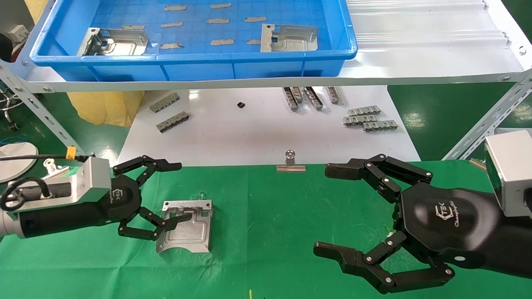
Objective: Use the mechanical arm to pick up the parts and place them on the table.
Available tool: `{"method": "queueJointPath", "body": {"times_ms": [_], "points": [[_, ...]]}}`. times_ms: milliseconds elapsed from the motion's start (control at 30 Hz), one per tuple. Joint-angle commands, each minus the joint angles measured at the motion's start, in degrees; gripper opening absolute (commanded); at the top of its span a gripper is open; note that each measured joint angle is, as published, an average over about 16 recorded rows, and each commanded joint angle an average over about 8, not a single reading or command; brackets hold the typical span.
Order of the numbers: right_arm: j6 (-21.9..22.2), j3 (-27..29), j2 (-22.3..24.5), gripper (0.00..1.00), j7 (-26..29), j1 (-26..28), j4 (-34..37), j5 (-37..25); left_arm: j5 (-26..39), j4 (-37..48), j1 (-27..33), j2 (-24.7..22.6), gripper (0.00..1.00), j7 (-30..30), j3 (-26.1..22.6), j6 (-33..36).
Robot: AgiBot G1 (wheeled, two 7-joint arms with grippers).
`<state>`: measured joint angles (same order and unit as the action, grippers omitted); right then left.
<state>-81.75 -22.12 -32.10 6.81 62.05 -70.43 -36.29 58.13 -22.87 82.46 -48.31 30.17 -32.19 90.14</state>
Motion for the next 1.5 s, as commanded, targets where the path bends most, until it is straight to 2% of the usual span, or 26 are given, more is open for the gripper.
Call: {"method": "queueJointPath", "body": {"times_ms": [33, 1267, 1500], "points": [[0.0, 0.0, 0.0, 1.00, 0.0, 0.0, 0.0, 0.0, -0.8, -2.4, -1.0, 0.6, 1.00, -1.9, 0.8, -0.2], [0.0, 0.0, 0.0, 1.00, 0.0, 0.0, 0.0, 0.0, -14.9, -46.6, -19.2, 12.2, 1.00, -37.6, 14.8, -4.1], [0.0, 0.0, 0.0, 1.00, 0.0, 0.0, 0.0, 0.0, -16.7, -52.2, -21.4, 13.6, 1.00, -41.6, 16.5, -4.5]]}}
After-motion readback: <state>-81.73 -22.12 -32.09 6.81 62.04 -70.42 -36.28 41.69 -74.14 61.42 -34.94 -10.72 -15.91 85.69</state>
